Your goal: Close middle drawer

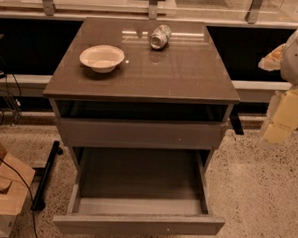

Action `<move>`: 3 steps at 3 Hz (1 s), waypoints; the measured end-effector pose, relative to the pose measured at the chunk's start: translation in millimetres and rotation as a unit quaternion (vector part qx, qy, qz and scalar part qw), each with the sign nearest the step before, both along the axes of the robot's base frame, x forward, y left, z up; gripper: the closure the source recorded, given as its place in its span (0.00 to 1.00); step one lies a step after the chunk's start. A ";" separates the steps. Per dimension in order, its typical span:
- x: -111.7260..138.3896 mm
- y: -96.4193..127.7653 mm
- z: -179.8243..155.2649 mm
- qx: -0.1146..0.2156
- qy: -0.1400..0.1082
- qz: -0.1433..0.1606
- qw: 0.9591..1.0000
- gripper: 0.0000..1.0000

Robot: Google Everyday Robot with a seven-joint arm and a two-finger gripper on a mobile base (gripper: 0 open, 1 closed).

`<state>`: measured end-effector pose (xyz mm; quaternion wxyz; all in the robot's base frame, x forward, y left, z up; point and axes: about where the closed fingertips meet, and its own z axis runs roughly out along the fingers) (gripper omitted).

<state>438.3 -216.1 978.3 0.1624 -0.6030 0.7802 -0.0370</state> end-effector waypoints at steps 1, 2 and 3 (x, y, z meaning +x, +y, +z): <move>-7.9 8.4 -20.2 0.023 0.010 0.007 1.000 0.35; -21.4 16.7 -72.0 0.071 0.034 0.022 0.997 0.58; -24.1 29.0 -134.7 0.121 0.050 0.038 0.991 0.80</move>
Offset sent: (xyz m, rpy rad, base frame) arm -0.0385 0.0244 -0.1433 0.2784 0.1397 0.0852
